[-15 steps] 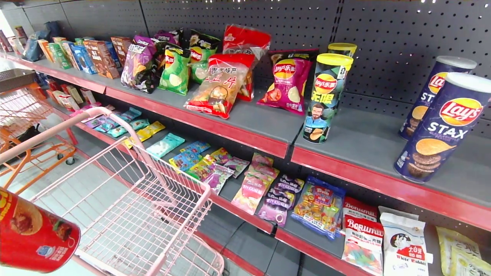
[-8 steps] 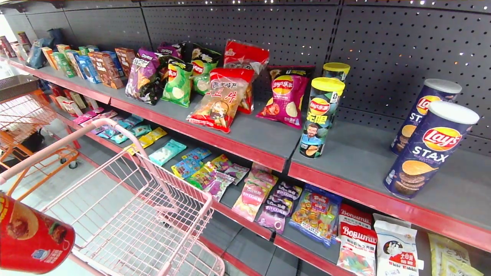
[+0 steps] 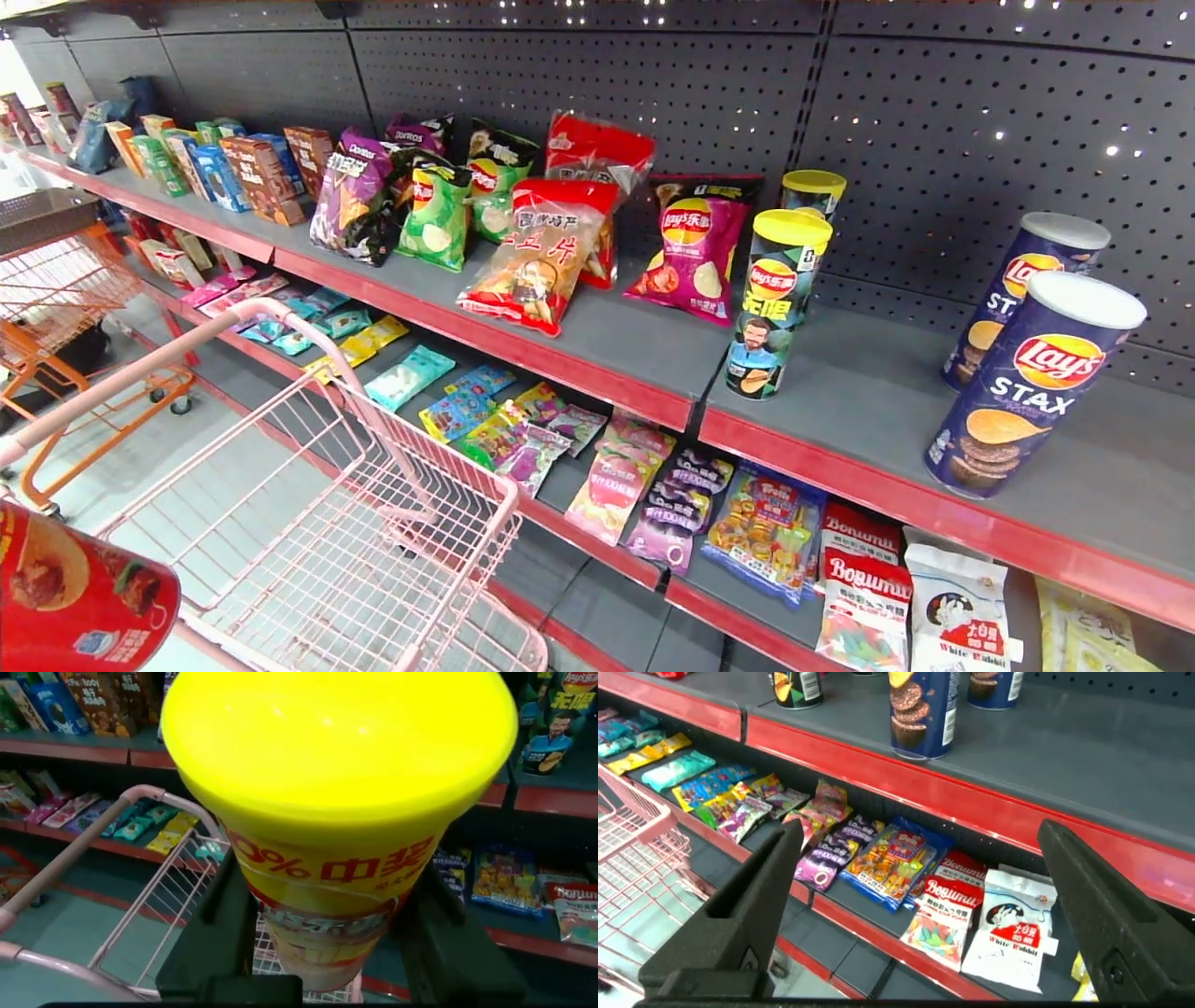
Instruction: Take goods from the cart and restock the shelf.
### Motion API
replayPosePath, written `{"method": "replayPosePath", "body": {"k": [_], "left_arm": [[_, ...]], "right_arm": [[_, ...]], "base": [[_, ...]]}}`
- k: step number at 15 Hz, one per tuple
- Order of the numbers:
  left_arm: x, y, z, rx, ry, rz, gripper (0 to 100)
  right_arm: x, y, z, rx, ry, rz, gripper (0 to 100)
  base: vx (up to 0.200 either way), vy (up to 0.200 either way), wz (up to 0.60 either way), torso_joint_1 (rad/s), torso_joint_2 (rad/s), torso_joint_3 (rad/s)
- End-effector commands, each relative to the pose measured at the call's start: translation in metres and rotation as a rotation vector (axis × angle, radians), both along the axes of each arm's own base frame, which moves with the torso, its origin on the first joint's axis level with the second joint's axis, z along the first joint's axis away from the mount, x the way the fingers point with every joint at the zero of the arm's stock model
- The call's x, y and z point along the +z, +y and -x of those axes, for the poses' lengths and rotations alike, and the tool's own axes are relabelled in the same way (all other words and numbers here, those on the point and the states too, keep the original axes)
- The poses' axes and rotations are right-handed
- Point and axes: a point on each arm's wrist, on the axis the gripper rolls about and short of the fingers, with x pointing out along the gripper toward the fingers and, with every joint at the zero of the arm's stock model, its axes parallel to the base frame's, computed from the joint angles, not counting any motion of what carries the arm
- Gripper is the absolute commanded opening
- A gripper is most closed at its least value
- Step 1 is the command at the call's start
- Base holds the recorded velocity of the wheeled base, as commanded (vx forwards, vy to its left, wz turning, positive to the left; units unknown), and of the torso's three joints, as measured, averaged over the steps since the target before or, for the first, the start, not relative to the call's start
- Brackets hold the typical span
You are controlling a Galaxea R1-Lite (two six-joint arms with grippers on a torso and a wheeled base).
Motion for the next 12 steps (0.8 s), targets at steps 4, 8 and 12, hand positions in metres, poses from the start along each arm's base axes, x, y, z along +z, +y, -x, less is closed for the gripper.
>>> {"method": "replayPosePath", "body": {"k": [4, 8, 12], "left_arm": [[-0.009, 0.0, 0.003, 0.0, 0.008, -0.002, 0], [-0.013, 0.0, 0.004, 0.005, 0.028, -0.027, 0], [-0.016, 0.001, 0.005, 0.032, 0.046, -0.031, 0]], "right_arm": [[0.0, 0.0, 0.0, 0.0, 0.0, 0.001, 100], [0.0, 0.0, 0.0, 0.0, 0.0, 0.001, 100], [0.0, 0.0, 0.0, 0.0, 0.0, 0.001, 100]], "base": [[0.0, 0.0, -0.6, 0.0, 0.0, 0.001], [0.0, 0.0, -0.6, 0.008, 0.0, 0.001], [0.0, 0.0, -0.6, 0.005, 0.0, 0.001]]}}
